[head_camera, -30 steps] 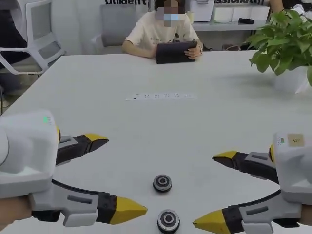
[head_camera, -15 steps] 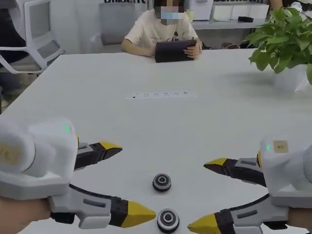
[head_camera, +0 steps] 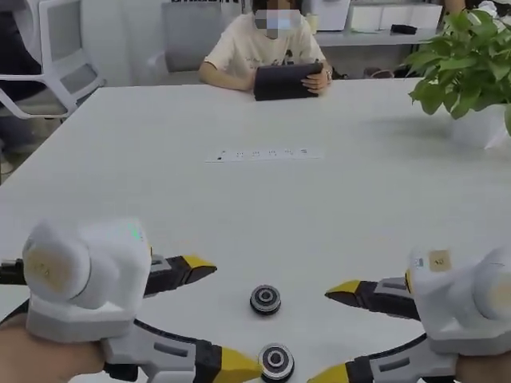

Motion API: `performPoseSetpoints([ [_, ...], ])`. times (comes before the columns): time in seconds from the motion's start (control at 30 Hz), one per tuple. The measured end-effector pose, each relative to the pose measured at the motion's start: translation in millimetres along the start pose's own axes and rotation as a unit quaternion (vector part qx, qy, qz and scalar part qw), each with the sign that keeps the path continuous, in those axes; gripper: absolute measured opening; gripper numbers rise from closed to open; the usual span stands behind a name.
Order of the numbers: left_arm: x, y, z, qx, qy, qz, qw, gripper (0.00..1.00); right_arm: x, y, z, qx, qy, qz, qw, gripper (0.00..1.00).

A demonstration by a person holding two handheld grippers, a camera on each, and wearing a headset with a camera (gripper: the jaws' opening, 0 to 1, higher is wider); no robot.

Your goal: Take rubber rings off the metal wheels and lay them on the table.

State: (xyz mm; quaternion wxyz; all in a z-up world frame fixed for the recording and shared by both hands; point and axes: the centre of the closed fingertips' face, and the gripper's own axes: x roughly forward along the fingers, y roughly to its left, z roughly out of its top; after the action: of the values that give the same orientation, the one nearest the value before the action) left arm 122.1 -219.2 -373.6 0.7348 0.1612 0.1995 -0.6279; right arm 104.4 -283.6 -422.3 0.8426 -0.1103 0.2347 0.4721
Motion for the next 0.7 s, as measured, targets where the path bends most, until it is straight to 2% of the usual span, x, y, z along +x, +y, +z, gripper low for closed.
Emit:
performPoseSetpoints([
  [0.33,14.3,-5.1,-9.8,0.003,0.012,-0.022,0.9997,0.67,9.2,-0.2,-9.3,-0.001,0.007,0.012,0.9999,0.62],
  [0.43,20.6,-7.4,-15.9,0.012,0.022,-0.031,0.9992,0.64,11.2,0.4,-11.9,-0.001,0.009,0.017,0.9998,0.59],
  [0.7,33.3,-12.1,-28.5,0.010,0.040,-0.049,0.9979,0.53,17.2,3.5,-16.7,-0.007,0.014,0.026,0.9995,0.53],
])
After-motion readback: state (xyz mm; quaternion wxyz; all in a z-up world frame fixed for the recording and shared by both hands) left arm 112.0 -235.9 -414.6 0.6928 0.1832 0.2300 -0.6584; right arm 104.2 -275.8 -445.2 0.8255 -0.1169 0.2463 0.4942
